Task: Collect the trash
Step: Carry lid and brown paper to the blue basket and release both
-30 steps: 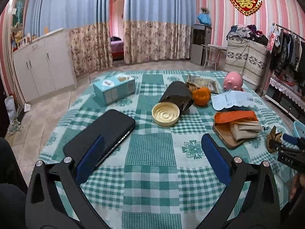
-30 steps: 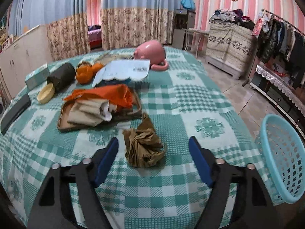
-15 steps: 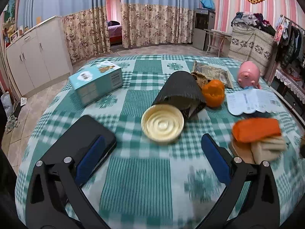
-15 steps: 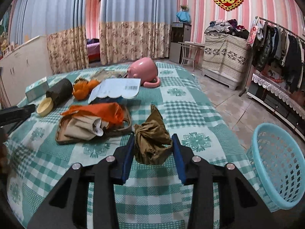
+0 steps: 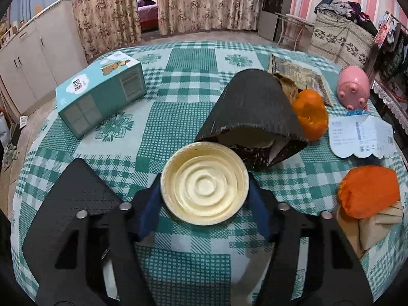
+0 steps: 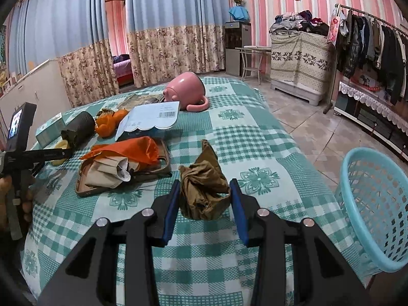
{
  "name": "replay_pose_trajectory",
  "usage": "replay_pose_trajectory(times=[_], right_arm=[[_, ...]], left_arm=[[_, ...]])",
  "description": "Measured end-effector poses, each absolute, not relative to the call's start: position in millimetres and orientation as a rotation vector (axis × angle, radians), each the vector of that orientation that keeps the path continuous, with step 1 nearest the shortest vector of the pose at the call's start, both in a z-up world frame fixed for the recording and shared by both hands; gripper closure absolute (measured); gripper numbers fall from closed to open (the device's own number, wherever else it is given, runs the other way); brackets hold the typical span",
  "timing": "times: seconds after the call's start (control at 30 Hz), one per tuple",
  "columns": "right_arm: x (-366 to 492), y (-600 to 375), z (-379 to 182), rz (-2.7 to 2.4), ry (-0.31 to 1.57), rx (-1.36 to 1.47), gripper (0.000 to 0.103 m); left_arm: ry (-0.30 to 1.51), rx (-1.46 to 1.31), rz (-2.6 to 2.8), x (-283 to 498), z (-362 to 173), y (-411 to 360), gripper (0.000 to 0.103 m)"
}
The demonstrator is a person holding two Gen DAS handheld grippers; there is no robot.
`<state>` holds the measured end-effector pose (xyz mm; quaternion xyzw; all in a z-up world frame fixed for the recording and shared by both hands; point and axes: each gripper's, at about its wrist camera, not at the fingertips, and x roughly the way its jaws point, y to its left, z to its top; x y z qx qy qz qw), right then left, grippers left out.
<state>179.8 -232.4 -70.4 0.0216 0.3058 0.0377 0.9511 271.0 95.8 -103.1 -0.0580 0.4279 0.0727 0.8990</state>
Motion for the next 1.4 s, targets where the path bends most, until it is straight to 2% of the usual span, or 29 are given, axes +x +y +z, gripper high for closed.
replay_pose_trajectory(times=[0.3, 0.53, 0.73, 1.17, 1.4], right_arm=[[170, -227, -62, 0.075, 0.573, 0.019, 0.064], [152, -239, -39, 0.060, 0.517, 0.032, 0.064], [130, -289, -11, -0.017, 0.456, 0.104, 0.064], [57, -454, 5, -0.338, 0.405, 0.174, 0.064], [30, -501, -5, -0.414, 0.442, 0.171, 0.064]], left_arm=[[0.868, -0.122, 0.129, 217, -95, 89, 0.042], [0.760, -0.053, 0.106, 181, -58, 62, 0.042], [0.654, -0.018, 0.044, 161, -17, 22, 0.042], [0.532, 0.071, -0.285, 147, 26, -142, 0.042], [0.533, 0.098, -0.489, 146, 4, -262, 0.042]])
